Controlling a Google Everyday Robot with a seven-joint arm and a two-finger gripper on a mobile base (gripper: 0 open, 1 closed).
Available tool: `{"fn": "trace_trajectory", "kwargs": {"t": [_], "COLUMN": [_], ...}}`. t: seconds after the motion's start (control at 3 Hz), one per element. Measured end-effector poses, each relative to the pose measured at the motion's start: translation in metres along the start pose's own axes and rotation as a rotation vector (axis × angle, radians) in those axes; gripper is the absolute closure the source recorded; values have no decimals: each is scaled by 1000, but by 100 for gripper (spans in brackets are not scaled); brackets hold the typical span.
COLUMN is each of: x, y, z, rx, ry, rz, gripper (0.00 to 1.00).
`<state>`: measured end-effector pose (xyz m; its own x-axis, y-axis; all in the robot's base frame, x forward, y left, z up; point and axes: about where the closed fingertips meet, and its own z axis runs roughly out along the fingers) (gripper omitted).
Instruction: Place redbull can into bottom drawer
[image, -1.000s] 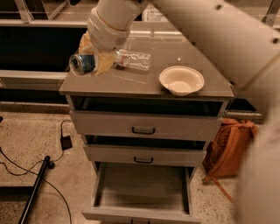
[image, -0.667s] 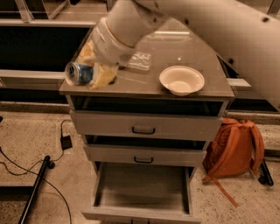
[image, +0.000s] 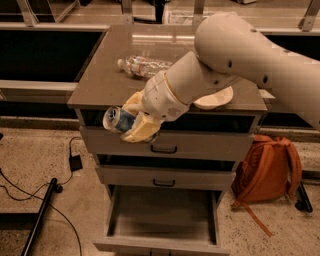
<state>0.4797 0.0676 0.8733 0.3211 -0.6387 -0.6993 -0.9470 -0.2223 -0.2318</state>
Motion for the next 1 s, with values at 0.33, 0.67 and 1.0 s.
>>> {"fn": "trace_trajectory", "kwargs": {"t": [0.33,0.67,1.0], "x": [0,42,75], "y": [0,7,44], "z": [0,3,51], "rx": [0,113,174], "ry": [0,-68,-257], "rz": [-1,53,155], "gripper": [100,100,100]}}
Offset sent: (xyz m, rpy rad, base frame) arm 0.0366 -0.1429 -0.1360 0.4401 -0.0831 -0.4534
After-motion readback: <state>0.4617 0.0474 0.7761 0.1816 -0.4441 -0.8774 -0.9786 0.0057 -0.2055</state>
